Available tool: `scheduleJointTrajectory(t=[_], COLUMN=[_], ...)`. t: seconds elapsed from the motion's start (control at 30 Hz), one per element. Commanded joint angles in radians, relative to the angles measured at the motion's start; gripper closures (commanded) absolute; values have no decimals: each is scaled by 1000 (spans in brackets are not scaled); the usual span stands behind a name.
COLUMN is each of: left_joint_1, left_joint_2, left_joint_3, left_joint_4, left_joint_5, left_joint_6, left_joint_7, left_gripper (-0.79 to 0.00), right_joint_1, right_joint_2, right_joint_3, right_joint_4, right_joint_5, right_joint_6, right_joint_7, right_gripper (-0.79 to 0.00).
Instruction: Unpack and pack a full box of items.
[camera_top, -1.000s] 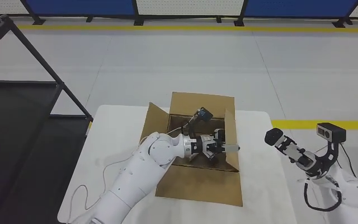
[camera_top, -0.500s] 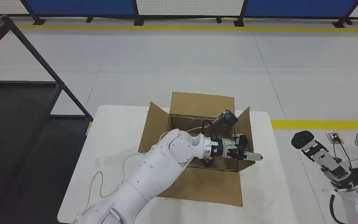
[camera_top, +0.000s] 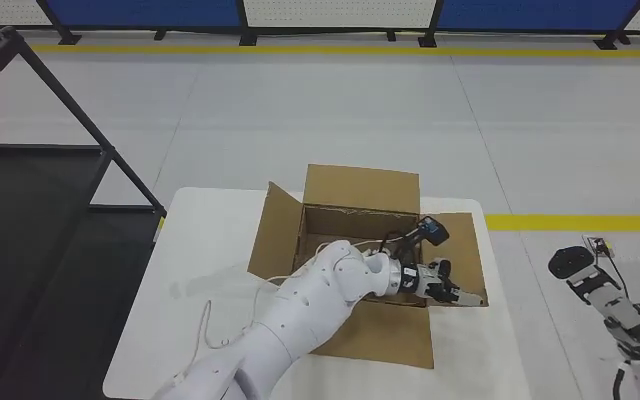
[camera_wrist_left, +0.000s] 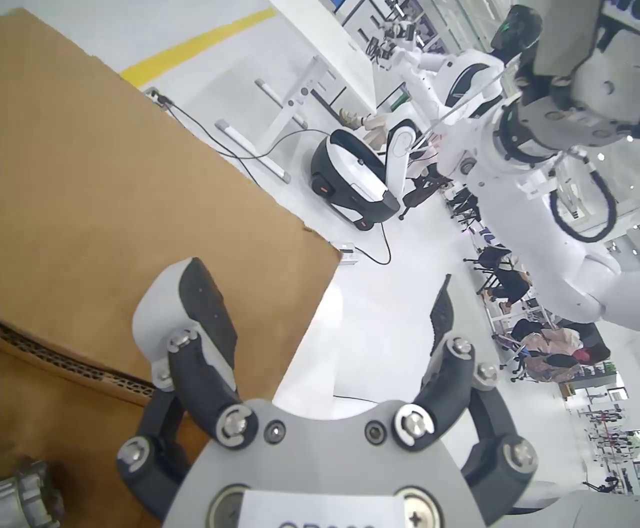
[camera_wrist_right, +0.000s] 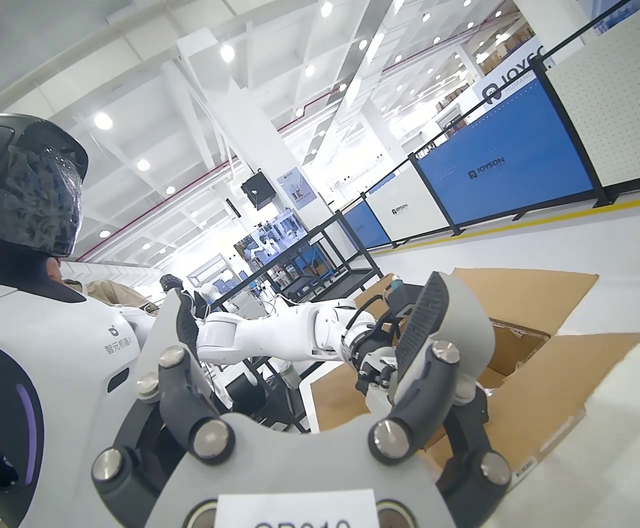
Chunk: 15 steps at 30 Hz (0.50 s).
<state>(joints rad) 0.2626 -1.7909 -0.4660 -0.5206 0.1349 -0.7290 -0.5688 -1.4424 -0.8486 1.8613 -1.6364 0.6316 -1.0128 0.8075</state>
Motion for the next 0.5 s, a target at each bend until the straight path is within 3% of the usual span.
scheduleJointTrajectory(t=[0.0, 0.47], left_joint_1=[-6, -28], left_joint_2=[-20, -115], left_joint_3=[10, 30], left_joint_4=[35, 190], left_joint_5=[3, 22], left_joint_6=[15, 39], left_joint_7=[-12, -26], left_gripper=[-785, -785], right_joint_1=[-8, -21], right_joint_2=[7, 31], right_joint_3=[1, -11], right_joint_4=[1, 21], right_joint_5=[9, 38], right_joint_6=[1, 1], right_joint_7=[0, 0], right_gripper=[-785, -785])
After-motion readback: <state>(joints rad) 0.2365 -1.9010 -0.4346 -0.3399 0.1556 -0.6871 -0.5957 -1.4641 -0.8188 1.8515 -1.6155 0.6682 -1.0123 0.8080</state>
